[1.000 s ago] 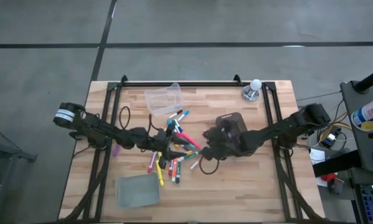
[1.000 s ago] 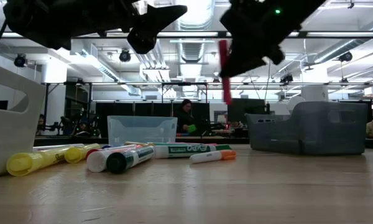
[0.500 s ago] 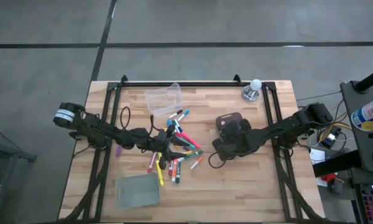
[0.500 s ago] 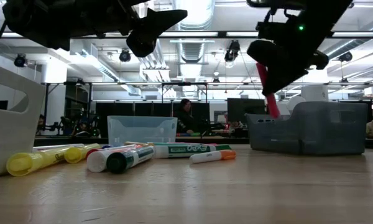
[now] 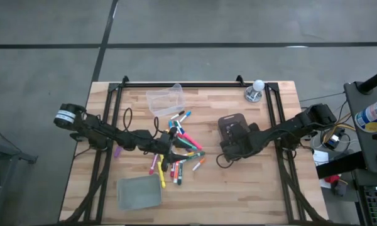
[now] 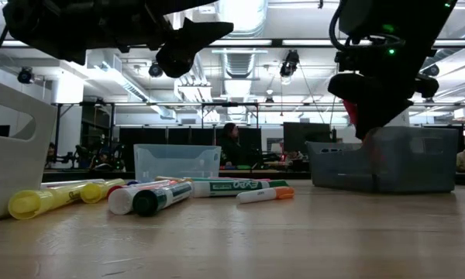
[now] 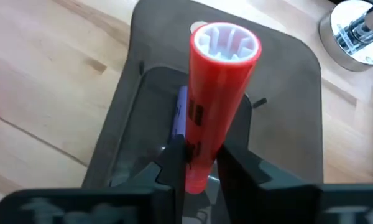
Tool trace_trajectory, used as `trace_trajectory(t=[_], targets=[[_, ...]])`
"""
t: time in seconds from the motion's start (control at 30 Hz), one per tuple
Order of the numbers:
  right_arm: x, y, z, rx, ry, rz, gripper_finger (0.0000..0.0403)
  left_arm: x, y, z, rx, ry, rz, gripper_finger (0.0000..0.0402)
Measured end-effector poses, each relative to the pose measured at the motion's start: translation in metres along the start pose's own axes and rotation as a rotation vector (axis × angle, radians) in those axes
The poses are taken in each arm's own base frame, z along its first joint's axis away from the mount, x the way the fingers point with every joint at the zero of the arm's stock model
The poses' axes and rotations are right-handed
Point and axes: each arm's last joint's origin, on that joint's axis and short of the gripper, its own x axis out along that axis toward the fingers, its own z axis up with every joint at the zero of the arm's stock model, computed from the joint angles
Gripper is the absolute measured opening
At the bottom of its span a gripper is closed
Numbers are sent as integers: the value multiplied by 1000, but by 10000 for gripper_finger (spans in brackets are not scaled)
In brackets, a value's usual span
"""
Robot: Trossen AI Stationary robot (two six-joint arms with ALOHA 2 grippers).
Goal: Pick & Place Markers
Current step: Put the red highlighter pen into the black bin, then put the pink highlighter pen into the black bin
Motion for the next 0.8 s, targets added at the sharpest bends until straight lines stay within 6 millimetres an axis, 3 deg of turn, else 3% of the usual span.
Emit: trace_trajectory(t=[0.47,0.8], targets=[[0,0,0,3,8,6,86,0,0,0,-1,1,0,220],[0,1,0,7,-13,5,136,0,0,0,-1,1,0,220]])
